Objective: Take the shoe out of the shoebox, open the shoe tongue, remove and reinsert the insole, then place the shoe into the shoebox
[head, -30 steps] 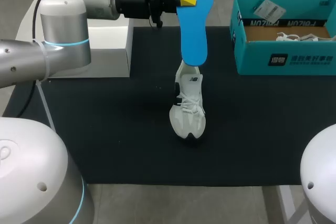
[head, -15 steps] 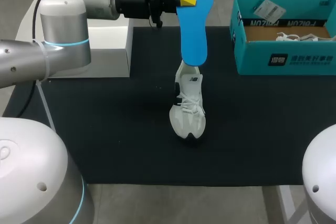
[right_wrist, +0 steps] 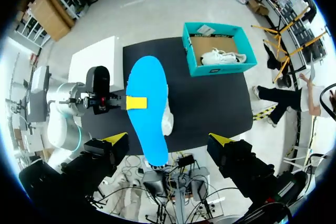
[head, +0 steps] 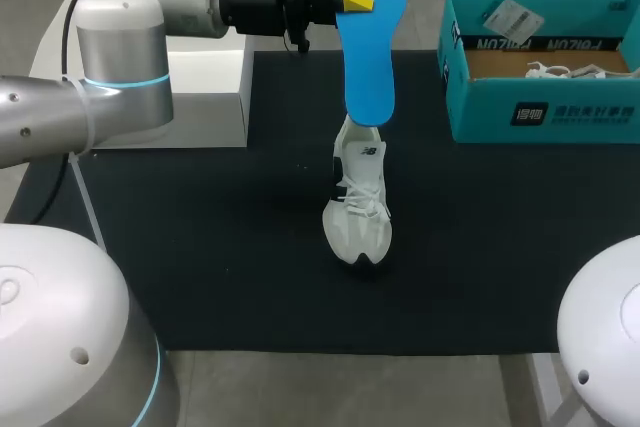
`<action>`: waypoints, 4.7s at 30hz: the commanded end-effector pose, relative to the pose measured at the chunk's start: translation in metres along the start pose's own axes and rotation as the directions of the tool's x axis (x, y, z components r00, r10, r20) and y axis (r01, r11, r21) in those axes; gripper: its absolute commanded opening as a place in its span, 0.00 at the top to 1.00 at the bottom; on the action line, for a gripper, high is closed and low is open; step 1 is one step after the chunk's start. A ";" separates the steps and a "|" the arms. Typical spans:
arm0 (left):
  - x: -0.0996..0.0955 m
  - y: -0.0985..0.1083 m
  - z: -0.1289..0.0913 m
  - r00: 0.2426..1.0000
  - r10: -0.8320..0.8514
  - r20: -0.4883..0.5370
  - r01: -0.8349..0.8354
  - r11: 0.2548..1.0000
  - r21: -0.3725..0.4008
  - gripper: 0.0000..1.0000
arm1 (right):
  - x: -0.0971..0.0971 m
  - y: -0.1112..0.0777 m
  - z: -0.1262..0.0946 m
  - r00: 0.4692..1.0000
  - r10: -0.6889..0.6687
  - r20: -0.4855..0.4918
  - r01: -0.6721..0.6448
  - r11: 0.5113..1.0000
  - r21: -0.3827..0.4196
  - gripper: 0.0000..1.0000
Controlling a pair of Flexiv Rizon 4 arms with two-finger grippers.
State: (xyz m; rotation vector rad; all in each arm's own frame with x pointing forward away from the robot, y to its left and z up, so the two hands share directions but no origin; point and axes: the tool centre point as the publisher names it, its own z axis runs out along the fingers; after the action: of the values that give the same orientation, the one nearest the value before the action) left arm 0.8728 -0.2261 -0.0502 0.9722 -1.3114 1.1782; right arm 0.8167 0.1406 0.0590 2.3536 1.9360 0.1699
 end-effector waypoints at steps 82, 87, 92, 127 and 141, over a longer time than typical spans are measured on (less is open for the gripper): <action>-0.048 -0.004 -0.014 0.989 -0.143 -0.037 0.145 0.988 0.056 1.00 | 0.040 -0.019 0.060 0.993 -0.115 0.018 0.114 0.992 0.061 0.00; -0.048 -0.004 -0.014 0.989 -0.143 -0.037 0.145 0.988 0.056 1.00 | 0.031 -0.016 0.058 0.995 -0.046 -0.090 0.051 0.997 0.053 0.00; -0.048 -0.004 -0.014 0.989 -0.143 -0.037 0.145 0.988 0.056 1.00 | 0.011 -0.009 0.055 0.961 0.077 -0.267 -0.067 0.997 0.046 0.00; -0.048 -0.004 -0.014 0.989 -0.143 -0.037 0.145 0.988 0.056 1.00 | -0.019 0.019 0.053 0.580 -0.037 -0.814 -0.015 0.998 -0.055 0.00; -0.048 -0.004 -0.014 0.989 -0.143 -0.037 0.145 0.988 0.056 1.00 | -0.035 0.026 0.088 0.230 -0.108 -0.967 -0.052 0.991 -0.123 0.00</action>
State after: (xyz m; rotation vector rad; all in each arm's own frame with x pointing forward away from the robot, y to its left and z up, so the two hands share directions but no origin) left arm 0.8842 -0.2166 -0.0979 1.0661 -1.1676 1.1198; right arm 0.8520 0.1059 -0.0110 2.3845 2.1415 1.4549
